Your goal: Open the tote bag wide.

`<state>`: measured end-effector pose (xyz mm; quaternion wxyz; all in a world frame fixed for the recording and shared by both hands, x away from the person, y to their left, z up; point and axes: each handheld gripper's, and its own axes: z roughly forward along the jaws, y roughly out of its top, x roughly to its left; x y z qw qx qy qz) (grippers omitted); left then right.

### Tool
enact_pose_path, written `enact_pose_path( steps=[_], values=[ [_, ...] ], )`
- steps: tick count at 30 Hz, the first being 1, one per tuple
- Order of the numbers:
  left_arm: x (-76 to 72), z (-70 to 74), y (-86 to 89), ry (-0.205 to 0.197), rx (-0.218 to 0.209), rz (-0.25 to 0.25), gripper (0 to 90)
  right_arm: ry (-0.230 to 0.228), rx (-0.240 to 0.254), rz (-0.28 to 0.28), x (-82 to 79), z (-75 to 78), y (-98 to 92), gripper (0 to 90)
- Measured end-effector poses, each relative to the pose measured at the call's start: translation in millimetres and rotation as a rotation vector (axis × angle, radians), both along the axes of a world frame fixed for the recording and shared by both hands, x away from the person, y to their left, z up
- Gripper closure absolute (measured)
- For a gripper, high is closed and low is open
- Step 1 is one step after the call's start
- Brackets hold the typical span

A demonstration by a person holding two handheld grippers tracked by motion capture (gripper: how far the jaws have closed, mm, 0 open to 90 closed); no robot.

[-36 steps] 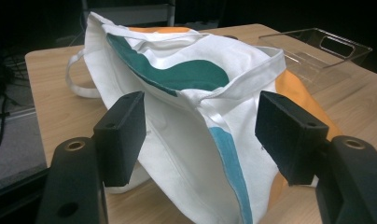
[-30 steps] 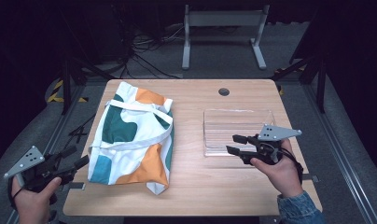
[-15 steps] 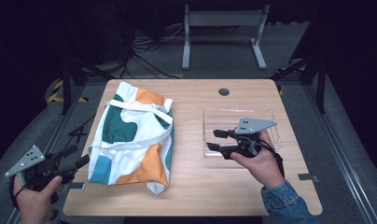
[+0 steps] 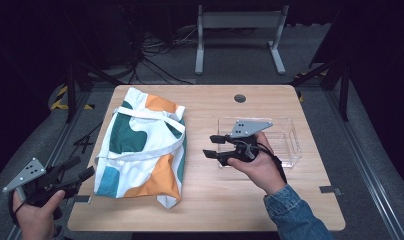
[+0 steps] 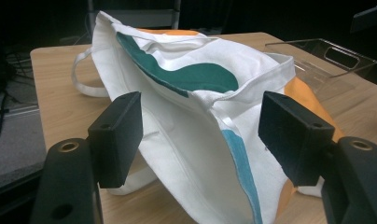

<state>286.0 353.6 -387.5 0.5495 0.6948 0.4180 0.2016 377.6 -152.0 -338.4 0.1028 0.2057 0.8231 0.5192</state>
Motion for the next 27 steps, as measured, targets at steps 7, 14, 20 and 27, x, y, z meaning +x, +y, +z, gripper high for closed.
enact_pose_path(
  steps=[7, 14, 20, 27],
  values=[
    [-8.2, -2.4, 6.0, 0.000, -0.017, 0.023, 29.7, 0.005, -0.005, 0.037, 11.0, -2.1, 22.6, 45.9],
    [-11.7, -3.1, 7.2, 0.007, -0.017, 0.026, 29.4, 0.000, -0.005, 0.058, 23.9, -4.0, 40.1, 44.3],
    [-10.0, -3.8, 5.1, 0.011, -0.007, 0.012, 29.4, 0.025, -0.010, 0.080, 35.1, -6.3, 52.0, 42.9],
    [-9.1, -4.0, 4.7, 0.014, -0.013, 0.010, 29.5, 0.033, -0.022, 0.115, 40.5, -11.6, 70.0, 41.4]
  ],
)
